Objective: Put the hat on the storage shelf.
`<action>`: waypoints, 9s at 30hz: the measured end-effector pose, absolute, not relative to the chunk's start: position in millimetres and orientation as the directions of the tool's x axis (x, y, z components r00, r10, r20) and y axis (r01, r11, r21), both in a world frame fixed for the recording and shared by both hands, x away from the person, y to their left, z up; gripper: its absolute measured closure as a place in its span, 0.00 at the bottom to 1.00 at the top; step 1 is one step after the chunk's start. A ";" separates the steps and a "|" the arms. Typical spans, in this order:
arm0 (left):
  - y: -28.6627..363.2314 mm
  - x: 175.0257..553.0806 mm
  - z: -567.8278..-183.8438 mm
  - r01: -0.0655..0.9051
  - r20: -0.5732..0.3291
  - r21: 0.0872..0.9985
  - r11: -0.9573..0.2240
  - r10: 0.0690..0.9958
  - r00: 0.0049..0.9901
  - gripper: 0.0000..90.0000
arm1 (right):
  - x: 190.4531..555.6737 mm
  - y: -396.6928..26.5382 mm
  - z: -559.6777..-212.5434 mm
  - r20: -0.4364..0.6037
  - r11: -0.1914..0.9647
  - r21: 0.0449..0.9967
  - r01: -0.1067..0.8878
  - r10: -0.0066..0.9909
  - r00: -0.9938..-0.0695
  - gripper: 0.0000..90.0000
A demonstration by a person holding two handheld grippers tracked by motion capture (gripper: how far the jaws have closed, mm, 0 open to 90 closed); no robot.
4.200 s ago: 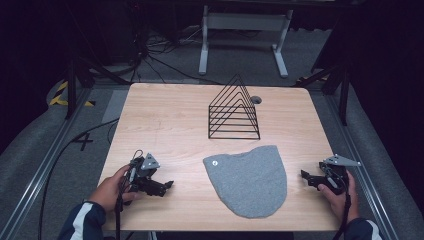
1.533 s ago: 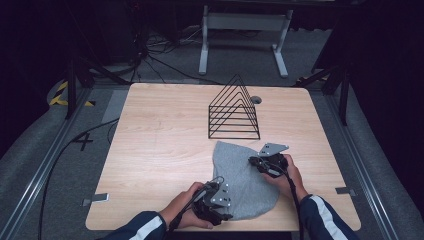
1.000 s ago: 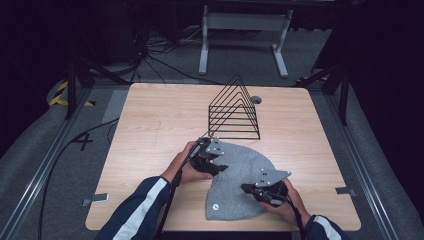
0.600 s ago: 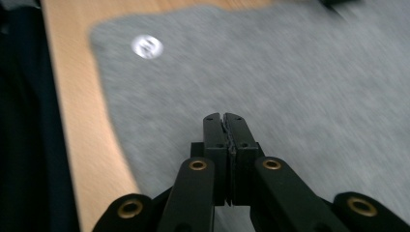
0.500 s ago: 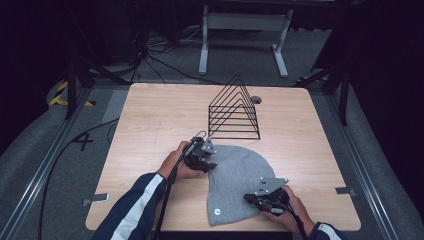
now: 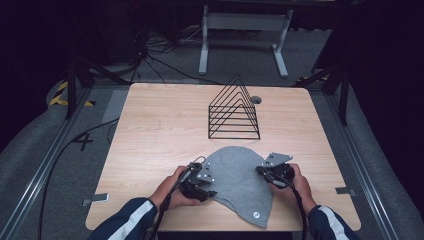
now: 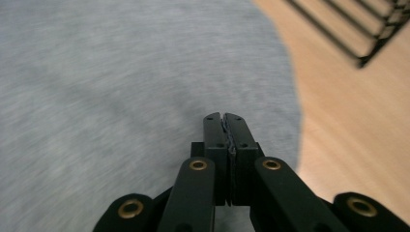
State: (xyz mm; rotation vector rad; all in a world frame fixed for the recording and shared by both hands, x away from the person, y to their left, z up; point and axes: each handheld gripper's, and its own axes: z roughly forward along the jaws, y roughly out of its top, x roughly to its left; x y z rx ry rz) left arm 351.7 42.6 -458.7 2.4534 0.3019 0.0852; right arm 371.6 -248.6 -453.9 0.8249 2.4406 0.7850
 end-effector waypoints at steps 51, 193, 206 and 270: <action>33.0 432.2 -460.1 0.330 -0.071 0.662 -0.673 0.383 0.921 0.92 | 393.8 -276.2 -450.6 0.054 0.478 0.638 0.604 0.754 -0.654 0.94; 44.8 513.1 -322.8 0.203 0.122 0.836 -0.510 0.533 0.837 0.95 | 497.4 -265.2 -292.5 -0.158 0.449 0.846 0.288 0.726 -0.669 0.95; 44.6 513.2 -356.0 0.235 0.130 0.794 -0.562 0.533 0.836 0.95 | 497.5 -260.5 -341.2 -0.128 0.480 0.805 0.349 0.714 -0.689 0.95; 142.8 435.3 -375.9 0.251 0.212 0.662 -0.706 0.498 0.841 0.81 | 427.7 -297.5 -352.4 -0.176 0.541 0.763 0.354 0.700 -0.692 0.83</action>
